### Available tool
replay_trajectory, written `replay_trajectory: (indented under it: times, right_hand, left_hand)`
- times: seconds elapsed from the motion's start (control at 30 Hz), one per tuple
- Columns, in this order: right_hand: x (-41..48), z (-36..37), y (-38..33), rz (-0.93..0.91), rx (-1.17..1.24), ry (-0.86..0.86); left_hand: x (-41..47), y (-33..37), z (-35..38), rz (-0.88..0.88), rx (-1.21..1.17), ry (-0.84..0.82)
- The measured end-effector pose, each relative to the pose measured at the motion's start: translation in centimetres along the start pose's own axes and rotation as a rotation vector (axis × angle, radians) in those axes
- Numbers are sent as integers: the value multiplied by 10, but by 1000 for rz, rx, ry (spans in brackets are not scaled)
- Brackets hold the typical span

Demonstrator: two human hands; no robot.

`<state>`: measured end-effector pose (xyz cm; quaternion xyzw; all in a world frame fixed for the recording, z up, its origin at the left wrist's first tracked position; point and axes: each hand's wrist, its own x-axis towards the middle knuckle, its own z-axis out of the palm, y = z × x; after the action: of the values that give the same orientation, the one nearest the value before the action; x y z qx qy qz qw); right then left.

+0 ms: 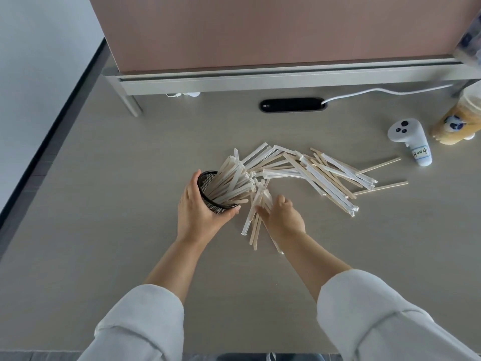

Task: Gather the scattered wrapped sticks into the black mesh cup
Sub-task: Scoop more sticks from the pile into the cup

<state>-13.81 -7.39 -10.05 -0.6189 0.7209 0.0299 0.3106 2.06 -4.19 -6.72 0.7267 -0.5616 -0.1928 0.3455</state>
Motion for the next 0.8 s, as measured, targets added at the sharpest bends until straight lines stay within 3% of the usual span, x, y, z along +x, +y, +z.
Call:
replay_trajectory:
  times: [0.2,0.43,0.8]
  right_hand:
    - [4,10,-17,-16,-132,19]
    - [14,-6,-19,117,-126,-66]
    - [15,-11,-2,144,-164,-88]
  left_hand:
    - [1,-10,-9,-8,-11,-4]
    - [7,-8,-8,10,-31,-52]
    - [10,2,2,34,-36,-87]
